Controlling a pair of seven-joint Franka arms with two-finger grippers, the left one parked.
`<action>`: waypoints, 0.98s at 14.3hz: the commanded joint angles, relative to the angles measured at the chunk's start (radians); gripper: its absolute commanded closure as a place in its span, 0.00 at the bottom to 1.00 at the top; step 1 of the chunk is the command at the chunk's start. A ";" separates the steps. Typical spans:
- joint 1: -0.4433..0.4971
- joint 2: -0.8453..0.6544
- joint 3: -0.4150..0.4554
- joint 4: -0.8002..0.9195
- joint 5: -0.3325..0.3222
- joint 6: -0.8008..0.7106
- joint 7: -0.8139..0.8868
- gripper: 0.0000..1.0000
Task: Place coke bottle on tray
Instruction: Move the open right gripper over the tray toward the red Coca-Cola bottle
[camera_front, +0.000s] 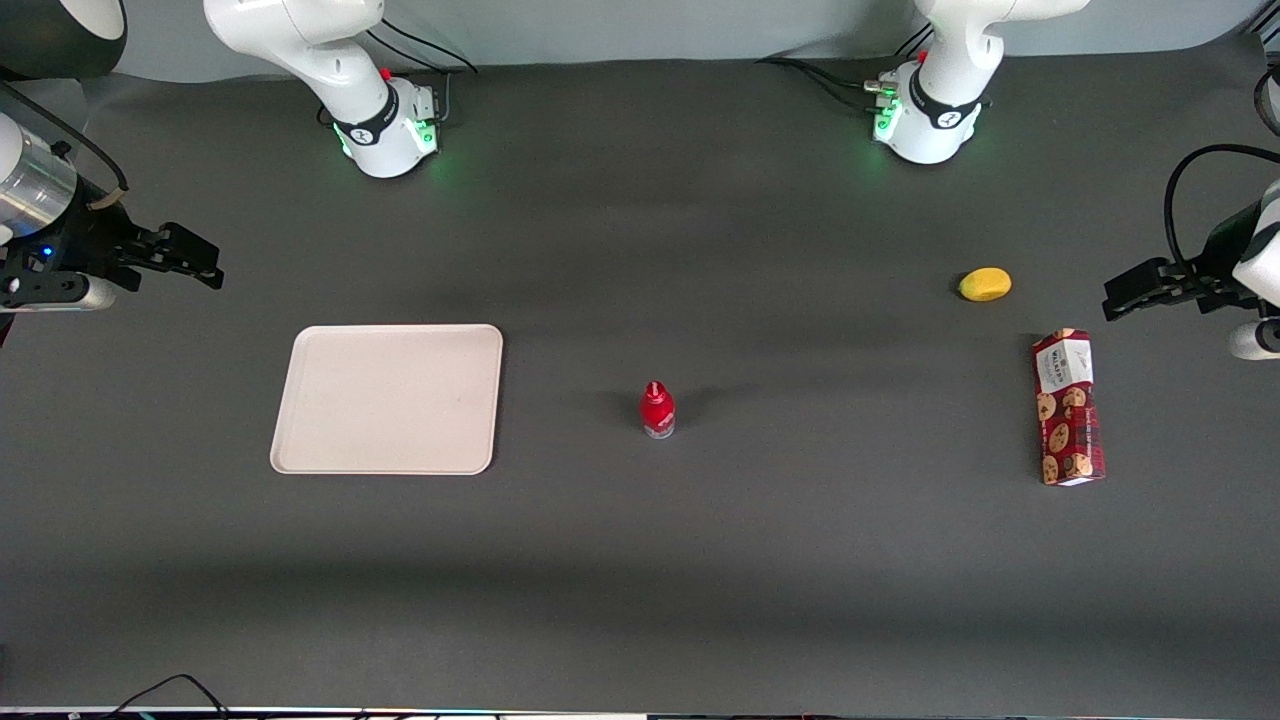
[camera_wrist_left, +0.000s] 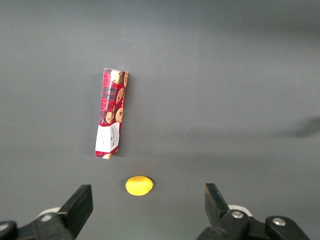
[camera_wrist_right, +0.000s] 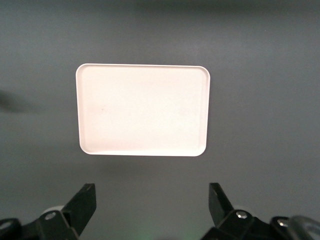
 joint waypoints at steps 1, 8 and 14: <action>0.015 -0.024 -0.012 -0.017 0.024 0.015 -0.012 0.00; 0.052 0.127 0.162 0.198 0.029 0.013 0.157 0.00; 0.072 0.530 0.466 0.534 0.016 0.061 0.729 0.00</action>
